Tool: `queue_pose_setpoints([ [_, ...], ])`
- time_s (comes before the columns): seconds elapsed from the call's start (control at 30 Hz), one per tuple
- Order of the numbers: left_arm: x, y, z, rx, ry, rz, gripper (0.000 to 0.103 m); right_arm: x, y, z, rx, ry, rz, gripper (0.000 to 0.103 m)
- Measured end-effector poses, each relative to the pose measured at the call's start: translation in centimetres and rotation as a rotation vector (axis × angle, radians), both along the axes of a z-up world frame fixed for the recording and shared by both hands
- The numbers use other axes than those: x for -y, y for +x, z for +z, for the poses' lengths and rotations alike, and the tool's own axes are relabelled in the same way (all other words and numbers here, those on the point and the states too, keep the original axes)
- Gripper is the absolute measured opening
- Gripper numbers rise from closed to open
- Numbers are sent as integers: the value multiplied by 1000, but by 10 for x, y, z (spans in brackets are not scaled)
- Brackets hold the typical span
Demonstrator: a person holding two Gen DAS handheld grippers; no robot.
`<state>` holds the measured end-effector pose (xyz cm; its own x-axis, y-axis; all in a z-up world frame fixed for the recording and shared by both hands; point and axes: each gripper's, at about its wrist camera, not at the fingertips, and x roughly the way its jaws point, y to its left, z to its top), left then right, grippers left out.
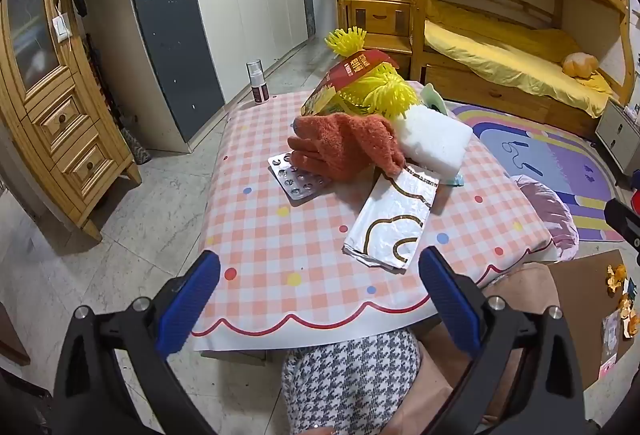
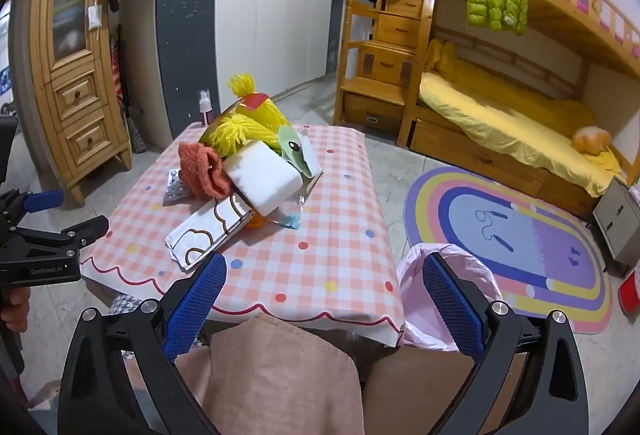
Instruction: Collect trash
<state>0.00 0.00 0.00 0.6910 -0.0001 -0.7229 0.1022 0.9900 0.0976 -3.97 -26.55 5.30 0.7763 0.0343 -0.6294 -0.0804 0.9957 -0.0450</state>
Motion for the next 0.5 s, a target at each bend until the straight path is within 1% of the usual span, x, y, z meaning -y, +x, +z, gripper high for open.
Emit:
queue_pose_setpoints([
  [0.27, 0, -1, 0, 3, 3, -2, 96, 0, 1, 0, -3, 23, 4, 97],
  [0.33, 0, -1, 1, 3, 4, -2, 96, 7, 2, 3, 0, 29, 3, 97],
  [0.37, 0, -1, 1, 3, 5, -3, 96, 0, 1, -1, -2, 3, 6, 97],
  [0.5, -2, 0, -2, 0, 2, -2, 96, 0, 1, -1, -2, 4, 5, 97],
])
